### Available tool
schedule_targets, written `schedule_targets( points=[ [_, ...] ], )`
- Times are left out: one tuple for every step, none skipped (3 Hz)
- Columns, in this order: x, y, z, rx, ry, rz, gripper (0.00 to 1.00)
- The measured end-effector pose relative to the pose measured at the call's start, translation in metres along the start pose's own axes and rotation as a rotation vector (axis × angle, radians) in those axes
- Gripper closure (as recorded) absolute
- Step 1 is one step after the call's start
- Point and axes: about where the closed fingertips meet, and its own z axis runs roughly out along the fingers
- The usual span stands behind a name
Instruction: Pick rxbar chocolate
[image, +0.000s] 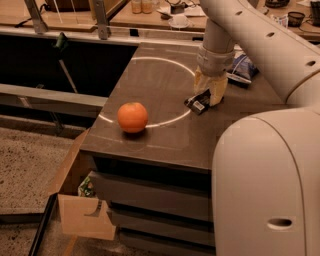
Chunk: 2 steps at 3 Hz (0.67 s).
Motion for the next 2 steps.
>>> schedule_targets(
  points=[
    [0.0011, 0.0009, -0.0012, -0.001, 0.001, 0.003, 0.69],
    [0.0015, 0.0014, -0.0023, -0.001, 0.002, 0.005, 0.70]
  ],
)
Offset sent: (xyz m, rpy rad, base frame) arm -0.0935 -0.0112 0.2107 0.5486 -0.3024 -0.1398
